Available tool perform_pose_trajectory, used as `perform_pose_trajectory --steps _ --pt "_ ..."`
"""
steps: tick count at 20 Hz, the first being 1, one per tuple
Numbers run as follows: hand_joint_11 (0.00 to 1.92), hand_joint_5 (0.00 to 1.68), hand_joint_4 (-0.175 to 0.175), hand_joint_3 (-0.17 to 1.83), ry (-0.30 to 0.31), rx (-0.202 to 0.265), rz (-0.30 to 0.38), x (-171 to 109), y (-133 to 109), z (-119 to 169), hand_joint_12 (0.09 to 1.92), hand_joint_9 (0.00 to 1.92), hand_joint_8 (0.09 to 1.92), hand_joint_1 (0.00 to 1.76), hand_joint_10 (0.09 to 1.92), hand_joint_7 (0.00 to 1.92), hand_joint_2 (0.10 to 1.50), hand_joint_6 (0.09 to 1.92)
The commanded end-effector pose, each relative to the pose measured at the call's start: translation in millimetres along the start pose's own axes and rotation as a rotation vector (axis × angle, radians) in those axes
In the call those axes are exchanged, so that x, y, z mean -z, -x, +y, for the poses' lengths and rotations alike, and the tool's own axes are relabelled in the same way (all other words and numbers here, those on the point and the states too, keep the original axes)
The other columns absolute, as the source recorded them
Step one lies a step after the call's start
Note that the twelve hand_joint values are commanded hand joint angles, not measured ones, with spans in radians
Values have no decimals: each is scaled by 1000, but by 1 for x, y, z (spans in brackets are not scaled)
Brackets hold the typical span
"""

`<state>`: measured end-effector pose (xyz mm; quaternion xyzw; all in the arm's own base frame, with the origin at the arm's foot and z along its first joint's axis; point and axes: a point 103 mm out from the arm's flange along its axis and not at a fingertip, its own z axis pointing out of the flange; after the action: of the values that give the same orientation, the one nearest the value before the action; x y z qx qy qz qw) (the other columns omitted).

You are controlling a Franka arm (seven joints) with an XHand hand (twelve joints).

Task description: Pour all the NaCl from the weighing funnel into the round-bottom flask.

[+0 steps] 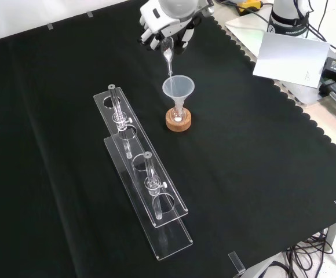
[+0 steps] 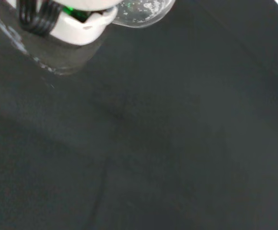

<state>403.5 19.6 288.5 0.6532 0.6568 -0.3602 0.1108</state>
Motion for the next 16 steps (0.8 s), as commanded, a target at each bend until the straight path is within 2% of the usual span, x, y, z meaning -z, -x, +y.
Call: perform_pose_trajectory --steps 1,12,16 --pt "1129 1281 175 542 4 31 -71 0 -18 1 836 1253 650 1110 105 792 716 614" --pt "1131 1281 175 542 42 33 -43 7 -22 -3 833 1254 651 1110 102 790 716 613" --pt "1131 1281 175 542 46 38 -55 8 -23 -3 833 1254 651 1110 101 790 716 613"
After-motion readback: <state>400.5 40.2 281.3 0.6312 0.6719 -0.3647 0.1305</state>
